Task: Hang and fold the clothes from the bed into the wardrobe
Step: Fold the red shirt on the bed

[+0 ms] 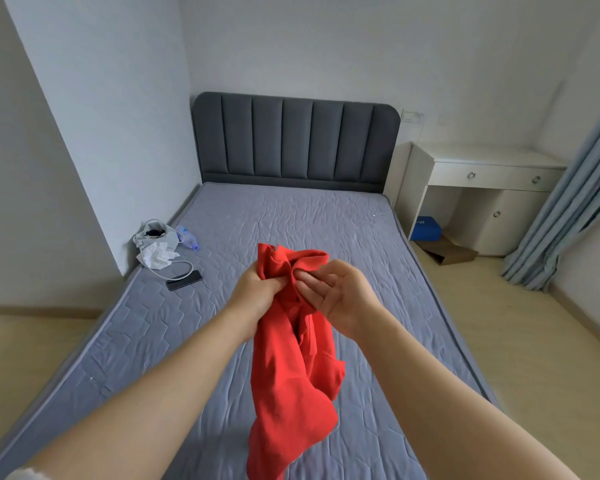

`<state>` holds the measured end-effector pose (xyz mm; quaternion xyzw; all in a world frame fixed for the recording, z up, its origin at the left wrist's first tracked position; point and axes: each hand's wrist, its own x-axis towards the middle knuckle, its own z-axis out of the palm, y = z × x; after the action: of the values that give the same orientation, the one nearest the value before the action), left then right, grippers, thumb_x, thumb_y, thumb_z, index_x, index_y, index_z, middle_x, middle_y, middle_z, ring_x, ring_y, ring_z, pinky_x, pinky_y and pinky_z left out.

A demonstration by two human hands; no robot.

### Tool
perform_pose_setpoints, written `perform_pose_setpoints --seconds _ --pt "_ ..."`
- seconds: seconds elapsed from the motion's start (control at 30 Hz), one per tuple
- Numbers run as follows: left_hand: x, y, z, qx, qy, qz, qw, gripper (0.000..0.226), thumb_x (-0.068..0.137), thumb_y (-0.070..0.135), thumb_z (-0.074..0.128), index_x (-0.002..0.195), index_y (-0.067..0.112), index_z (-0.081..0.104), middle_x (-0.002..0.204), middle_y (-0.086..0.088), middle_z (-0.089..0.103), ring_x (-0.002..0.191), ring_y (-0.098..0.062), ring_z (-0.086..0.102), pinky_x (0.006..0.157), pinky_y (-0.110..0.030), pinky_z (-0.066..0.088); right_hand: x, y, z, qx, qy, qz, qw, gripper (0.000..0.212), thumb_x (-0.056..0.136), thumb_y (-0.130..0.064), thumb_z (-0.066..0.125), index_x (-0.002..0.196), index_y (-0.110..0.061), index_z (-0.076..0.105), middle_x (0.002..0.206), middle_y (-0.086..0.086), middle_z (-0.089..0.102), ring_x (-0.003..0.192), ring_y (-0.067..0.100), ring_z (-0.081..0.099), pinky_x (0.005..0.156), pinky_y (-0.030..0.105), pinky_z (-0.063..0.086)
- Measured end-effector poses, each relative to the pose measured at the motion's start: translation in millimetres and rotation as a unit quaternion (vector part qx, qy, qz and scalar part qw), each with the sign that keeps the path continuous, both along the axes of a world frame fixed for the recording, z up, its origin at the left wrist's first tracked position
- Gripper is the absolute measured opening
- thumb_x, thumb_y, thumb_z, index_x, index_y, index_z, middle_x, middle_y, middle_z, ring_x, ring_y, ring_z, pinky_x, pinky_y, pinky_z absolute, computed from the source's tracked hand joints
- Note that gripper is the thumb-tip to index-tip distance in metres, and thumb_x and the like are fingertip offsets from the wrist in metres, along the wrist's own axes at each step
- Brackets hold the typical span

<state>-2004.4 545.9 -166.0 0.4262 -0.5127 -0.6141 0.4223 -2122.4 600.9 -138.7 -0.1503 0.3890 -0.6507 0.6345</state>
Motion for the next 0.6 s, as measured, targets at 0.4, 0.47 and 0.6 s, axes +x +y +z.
perform_pose_setpoints --seconds 0.4,0.47,0.6 --pt "16.1 -1.4 1.5 -0.157 -0.232 0.165 0.946 0.01 0.088 0.017 0.058 0.097 0.014 0.059 0.093 -0.009 0.066 0.091 -0.027 0.06 0.077 -0.031 0.042 -1.6 4.9 -6.5 0.07 0.265 -0.077 0.959 0.059 0.083 0.009 0.046 0.13 -0.024 0.035 0.058 0.006 0.046 0.03 0.006 0.043 0.034 0.014 0.036" --pt "11.7 2.8 0.8 -0.156 -0.223 0.148 0.951 0.013 0.089 0.018 0.057 0.102 0.013 0.058 0.098 -0.011 0.066 0.095 -0.03 0.061 0.081 -0.033 0.044 4.7 1.8 -1.8 0.058 0.213 -0.1 0.97 0.047 0.083 0.011 0.041 0.118 -0.021 0.042 0.06 0.008 0.049 0.032 0.009 0.049 0.037 0.017 0.042" --pt "5.1 12.0 -2.6 -0.126 -0.14 0.027 0.982 0.017 0.084 0.024 0.066 0.097 0.024 0.055 0.096 -0.004 0.065 0.094 -0.023 0.063 0.084 -0.032 0.048 9.0 -5.5 2.6 0.05 0.137 -0.128 0.981 0.037 0.086 0.013 0.039 0.109 -0.015 0.043 0.072 0.01 0.054 0.043 0.014 0.059 0.047 0.027 0.053"
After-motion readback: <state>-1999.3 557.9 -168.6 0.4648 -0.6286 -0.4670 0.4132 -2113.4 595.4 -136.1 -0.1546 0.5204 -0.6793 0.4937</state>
